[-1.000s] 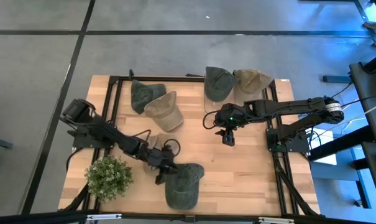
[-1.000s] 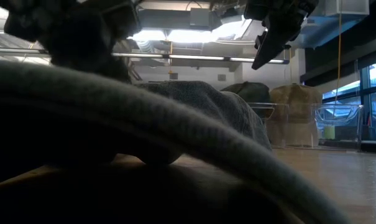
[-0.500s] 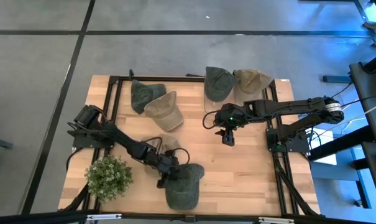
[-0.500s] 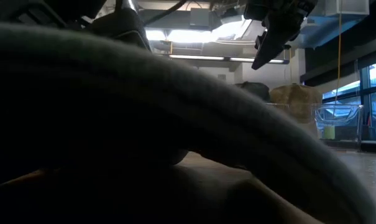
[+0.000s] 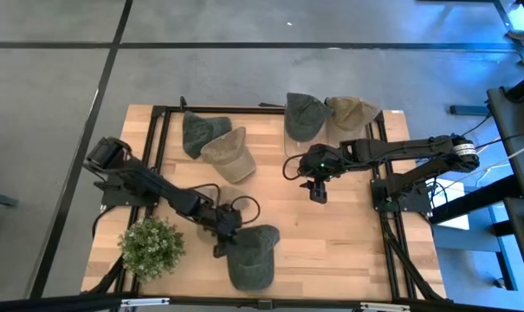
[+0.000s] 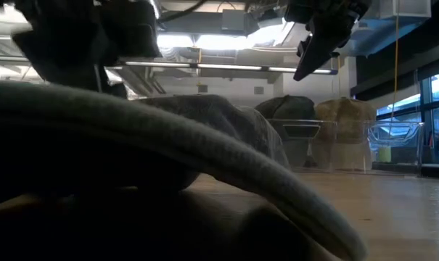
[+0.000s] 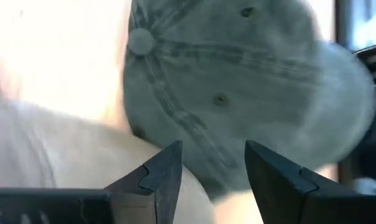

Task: Pick & Place hat
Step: Put the bottom black cap into the left transparent bin

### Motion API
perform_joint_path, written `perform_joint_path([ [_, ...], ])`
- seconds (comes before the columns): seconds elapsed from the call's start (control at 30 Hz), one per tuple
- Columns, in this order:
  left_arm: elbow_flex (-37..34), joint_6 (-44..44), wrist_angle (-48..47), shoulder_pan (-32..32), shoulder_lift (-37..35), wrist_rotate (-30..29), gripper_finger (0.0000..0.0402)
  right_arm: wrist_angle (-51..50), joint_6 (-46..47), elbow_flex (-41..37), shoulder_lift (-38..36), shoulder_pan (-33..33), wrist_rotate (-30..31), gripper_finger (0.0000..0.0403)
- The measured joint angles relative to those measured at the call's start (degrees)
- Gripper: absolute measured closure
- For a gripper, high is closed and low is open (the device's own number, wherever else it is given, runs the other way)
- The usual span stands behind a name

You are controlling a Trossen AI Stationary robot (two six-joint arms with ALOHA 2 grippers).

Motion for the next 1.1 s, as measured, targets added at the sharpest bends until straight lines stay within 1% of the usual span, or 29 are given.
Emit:
perform_joint_path([
  [0.07,0.1,-4.9,-0.1,-0.3,-2.4,1.0,0.0233,0.0,-0.8,0.0,0.0,0.0,0.0,0.0214],
  [0.13,0.1,-11.7,-0.4,-0.9,-4.6,1.5,0.0237,0.0,-1.1,0.0,0.0,0.0,0.0,0.0214],
  [0.2,0.1,-18.1,-0.1,-2.0,-6.2,1.6,0.0245,-0.1,-1.3,0.0,0.0,0.0,0.0,0.0214],
  [0.27,0.1,-22.4,-0.2,-3.9,-6.7,1.2,0.0256,-0.1,-2.3,0.0,0.0,0.0,0.0,0.0214],
  [0.47,0.1,-34.8,-0.5,-10.2,-4.5,-4.5,0.0288,-0.1,-3.1,0.0,0.0,0.0,0.0,0.0214],
  [0.53,0.1,-38.5,-0.4,-11.6,-3.4,-7.3,0.0296,-0.1,-4.1,0.0,0.0,0.0,0.0,0.0214],
  [0.67,0.1,-48.8,0.4,-13.0,-1.9,-13.9,0.0306,-0.1,-4.5,0.0,0.0,0.0,0.0,0.0214],
  [0.73,0.1,-52.2,0.5,-13.1,-1.3,-16.1,0.0309,0.0,-4.2,0.0,0.0,0.0,0.0,0.0214],
  [0.9,0.1,-55.5,0.4,-13.1,0.8,-20.8,0.0301,0.0,-4.1,0.0,0.0,0.0,0.0,0.0214],
  [1.0,0.1,-57.8,0.4,-13.0,2.5,-20.4,0.0280,0.0,-3.8,0.0,0.0,0.0,0.0,0.0214],
  [1.1,0.1,-60.5,0.6,-13.0,4.4,-19.3,0.0251,0.0,-3.8,0.0,0.0,0.0,0.0,0.0214],
])
